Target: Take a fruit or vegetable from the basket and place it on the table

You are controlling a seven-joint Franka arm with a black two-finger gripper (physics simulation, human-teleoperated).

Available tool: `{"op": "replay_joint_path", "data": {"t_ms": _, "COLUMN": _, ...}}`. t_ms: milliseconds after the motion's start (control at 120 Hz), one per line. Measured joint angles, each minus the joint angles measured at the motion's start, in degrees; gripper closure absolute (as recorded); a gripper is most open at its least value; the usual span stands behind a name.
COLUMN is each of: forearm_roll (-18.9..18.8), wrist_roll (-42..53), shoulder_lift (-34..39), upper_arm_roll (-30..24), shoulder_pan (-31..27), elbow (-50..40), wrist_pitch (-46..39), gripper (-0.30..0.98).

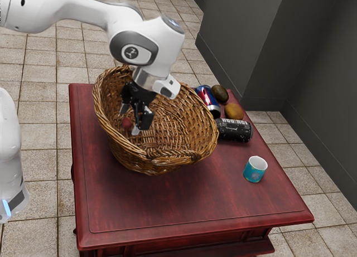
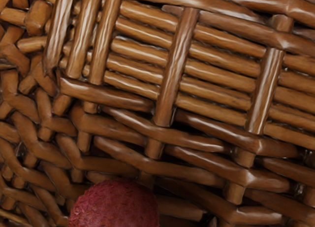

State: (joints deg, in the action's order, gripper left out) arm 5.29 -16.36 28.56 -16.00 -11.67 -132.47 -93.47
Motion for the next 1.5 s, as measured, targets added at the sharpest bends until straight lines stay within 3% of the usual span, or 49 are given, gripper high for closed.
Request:
{"op": "replay_joint_path", "data": {"t_ms": 317, "forearm_roll": 0.0, "wrist_roll": -0.6, "shoulder_lift": 0.1, "upper_arm_roll": 0.0, "shoulder_pan": -0.6, "elbow": -0.3, "wrist_pitch": -0.4, "gripper": 0.04}}
{"op": "replay_joint_path", "data": {"t_ms": 517, "forearm_roll": 0.0, "wrist_roll": -1.0, "shoulder_lift": 0.0, "upper_arm_roll": 0.1, "shoulder_pan": -0.7, "elbow": -0.5, "wrist_pitch": -0.3, "gripper": 0.28}}
{"op": "replay_joint_path", "data": {"t_ms": 1017, "forearm_roll": 0.5, "wrist_roll": -3.5, "shoulder_lift": 0.9, "upper_arm_roll": -0.3, "shoulder_pan": -1.0, "elbow": -0.4, "wrist_pitch": 0.6, "gripper": 0.51}}
{"op": "replay_joint_path", "data": {"t_ms": 1217, "forearm_roll": -1.0, "wrist_roll": -5.9, "shoulder_lift": -0.3, "upper_arm_roll": -4.0, "shoulder_pan": -0.9, "elbow": 9.9, "wrist_pitch": 5.1, "gripper": 0.5}}
{"op": "replay_joint_path", "data": {"t_ms": 1500, "forearm_roll": -10.0, "wrist_roll": -9.1, "shoulder_lift": -22.5, "upper_arm_roll": -9.9, "shoulder_pan": 1.8, "elbow": 38.2, "wrist_pitch": 14.9, "gripper": 0.5}}
